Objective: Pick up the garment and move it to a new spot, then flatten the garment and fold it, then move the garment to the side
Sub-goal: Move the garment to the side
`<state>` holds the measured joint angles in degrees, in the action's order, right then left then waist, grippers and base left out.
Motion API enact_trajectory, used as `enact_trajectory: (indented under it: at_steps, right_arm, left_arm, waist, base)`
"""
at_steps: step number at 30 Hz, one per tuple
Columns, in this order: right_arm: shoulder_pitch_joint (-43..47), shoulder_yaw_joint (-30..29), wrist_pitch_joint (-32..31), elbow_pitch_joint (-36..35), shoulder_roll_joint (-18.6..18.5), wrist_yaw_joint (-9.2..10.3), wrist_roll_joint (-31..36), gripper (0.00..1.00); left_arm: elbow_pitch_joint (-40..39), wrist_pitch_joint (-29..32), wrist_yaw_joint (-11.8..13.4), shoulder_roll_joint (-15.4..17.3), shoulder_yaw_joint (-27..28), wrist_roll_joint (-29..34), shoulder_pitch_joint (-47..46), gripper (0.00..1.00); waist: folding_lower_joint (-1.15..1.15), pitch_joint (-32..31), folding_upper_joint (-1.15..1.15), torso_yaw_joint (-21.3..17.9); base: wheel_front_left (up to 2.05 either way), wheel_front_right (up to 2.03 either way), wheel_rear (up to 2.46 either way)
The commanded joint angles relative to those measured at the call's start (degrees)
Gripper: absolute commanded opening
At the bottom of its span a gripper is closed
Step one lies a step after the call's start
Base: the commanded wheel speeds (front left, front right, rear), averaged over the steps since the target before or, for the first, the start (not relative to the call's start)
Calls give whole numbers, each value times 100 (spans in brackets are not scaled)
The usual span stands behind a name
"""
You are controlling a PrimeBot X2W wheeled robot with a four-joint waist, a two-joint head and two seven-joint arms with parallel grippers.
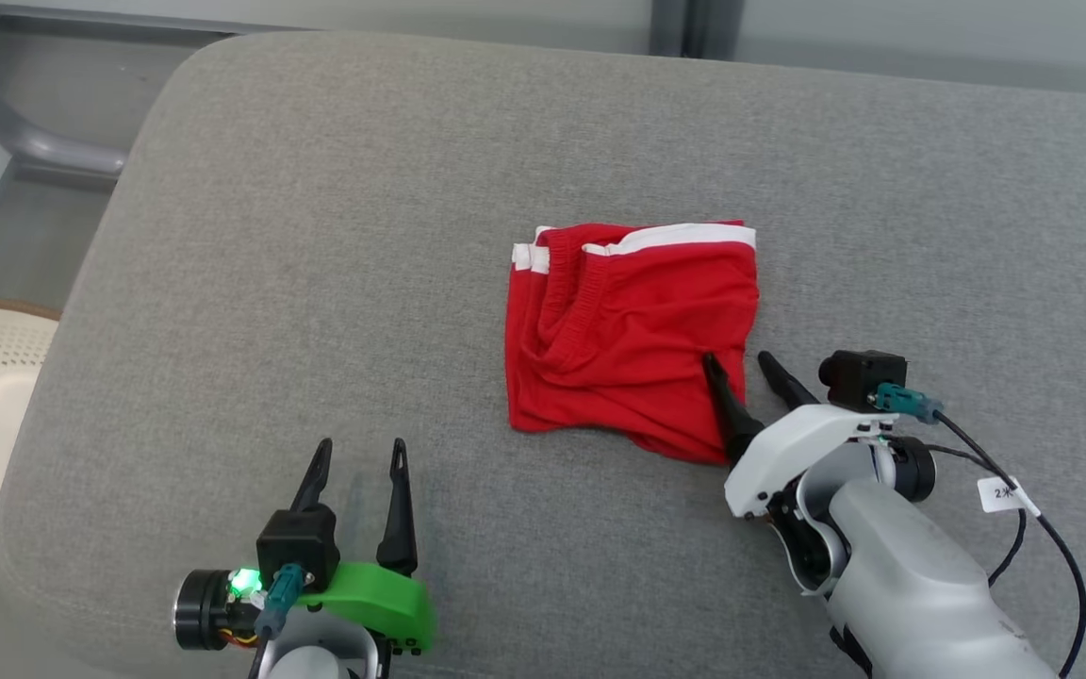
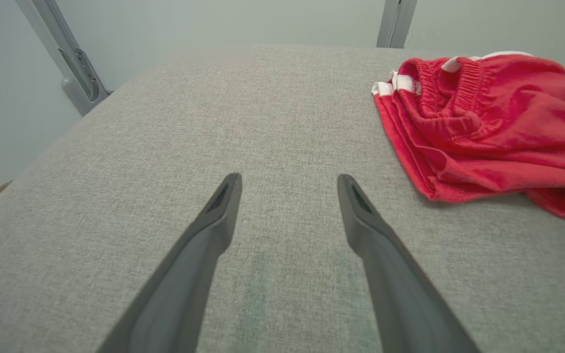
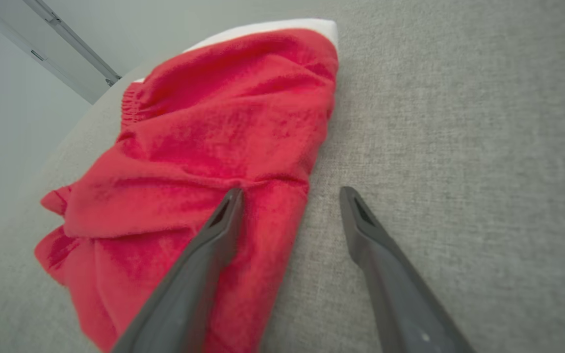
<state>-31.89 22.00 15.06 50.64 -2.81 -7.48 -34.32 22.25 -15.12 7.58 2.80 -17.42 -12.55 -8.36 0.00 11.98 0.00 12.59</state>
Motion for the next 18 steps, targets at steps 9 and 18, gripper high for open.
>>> enact_trajectory:
  at_steps: [9,18]
  right_arm:
    - [-290,33,6,36,-28,0,50,0]
    - [142,-276,7,-245,-28,1,204,0]
  left_arm:
    - [35,1,-38,23,196,129,47,100]
    - [137,1,-171,23,367,157,174,100]
  waist:
    - [0,38,0,-190]
    - [0,-380,0,-1530]
  base:
    - [0,0,0]
    - [0,0,0]
